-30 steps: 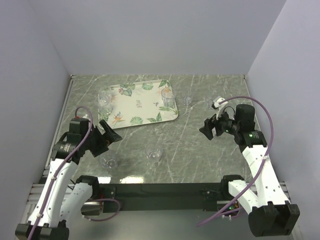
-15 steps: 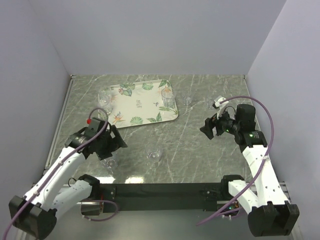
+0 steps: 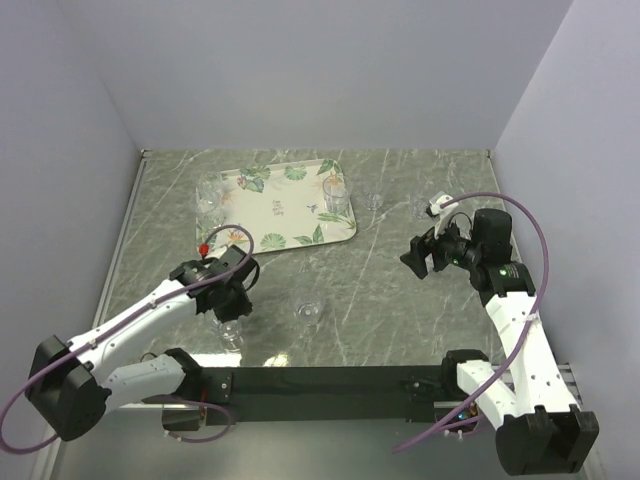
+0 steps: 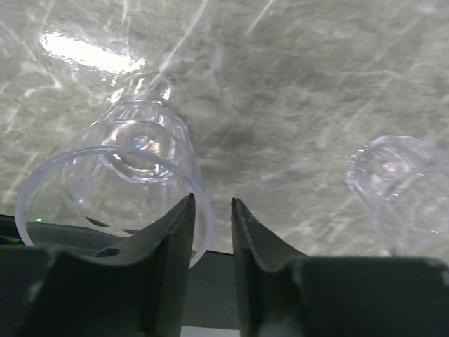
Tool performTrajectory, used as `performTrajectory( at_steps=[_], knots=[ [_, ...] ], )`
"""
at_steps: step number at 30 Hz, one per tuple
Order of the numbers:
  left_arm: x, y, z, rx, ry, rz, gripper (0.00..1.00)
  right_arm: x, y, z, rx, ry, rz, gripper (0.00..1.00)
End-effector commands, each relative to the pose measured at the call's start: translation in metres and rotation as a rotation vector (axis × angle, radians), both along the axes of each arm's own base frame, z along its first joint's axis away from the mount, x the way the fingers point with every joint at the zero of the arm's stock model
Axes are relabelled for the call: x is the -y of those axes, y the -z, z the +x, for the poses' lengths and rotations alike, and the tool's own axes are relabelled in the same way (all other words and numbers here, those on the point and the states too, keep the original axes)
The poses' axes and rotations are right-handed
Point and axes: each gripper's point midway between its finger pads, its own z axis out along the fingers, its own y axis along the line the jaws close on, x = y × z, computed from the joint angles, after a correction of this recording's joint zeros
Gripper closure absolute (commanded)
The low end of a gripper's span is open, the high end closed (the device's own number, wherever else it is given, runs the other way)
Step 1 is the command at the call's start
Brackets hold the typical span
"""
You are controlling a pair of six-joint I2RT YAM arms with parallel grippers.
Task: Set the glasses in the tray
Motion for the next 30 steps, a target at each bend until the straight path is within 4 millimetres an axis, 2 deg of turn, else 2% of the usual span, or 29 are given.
performTrajectory(
  at_steps=[1, 3, 6, 7, 11, 15, 18, 22, 23, 28, 29, 30],
  knots=[
    [-0.008, 0.0, 0.003, 0.025, -0.022, 0.082, 0.68, 0.002, -0.01, 0.002, 0.047, 0.011, 0.007, 0.13],
    [-0.007, 0.003, 0.002, 0.016, -0.001, 0.108, 0.72, 0.008, -0.011, 0.004, 0.051, 0.034, 0.006, 0.13],
    [-0.005, 0.004, 0.004, 0.013, 0.029, 0.137, 0.9, 0.008, -0.012, 0.004, 0.053, 0.034, 0.009, 0.13],
    [-0.004, 0.003, 0.005, 0.016, 0.038, 0.143, 1.0, 0.008, -0.012, 0.004, 0.052, 0.037, 0.01, 0.13],
    [-0.003, -0.013, 0.018, 0.076, 0.065, 0.171, 1.0, 0.01, -0.013, 0.003, 0.059, 0.038, 0.012, 0.13],
    [0.005, -0.041, 0.042, 0.205, 0.136, 0.161, 1.0, 0.01, -0.014, 0.002, 0.058, 0.039, 0.016, 0.13],
    [0.003, -0.057, 0.065, 0.272, 0.15, 0.163, 1.0, 0.01, -0.014, 0.002, 0.061, 0.038, 0.017, 0.13],
    [-0.013, -0.074, 0.104, 0.341, 0.115, 0.153, 1.0, 0.01, -0.015, 0.002, 0.061, 0.036, 0.021, 0.13],
    [-0.014, -0.083, 0.117, 0.381, 0.124, 0.151, 1.0, 0.01, -0.015, 0.002, 0.061, 0.036, 0.02, 0.13],
    [-0.038, -0.099, 0.161, 0.436, 0.088, 0.173, 1.0, 0.009, -0.015, 0.001, 0.061, 0.031, 0.024, 0.13],
    [-0.038, -0.096, 0.167, 0.425, 0.105, 0.18, 1.0, 0.009, -0.014, 0.001, 0.057, 0.029, 0.027, 0.13],
    [-0.038, -0.103, 0.178, 0.451, 0.103, 0.18, 1.0, 0.009, -0.014, 0.001, 0.058, 0.032, 0.025, 0.13]
  ],
)
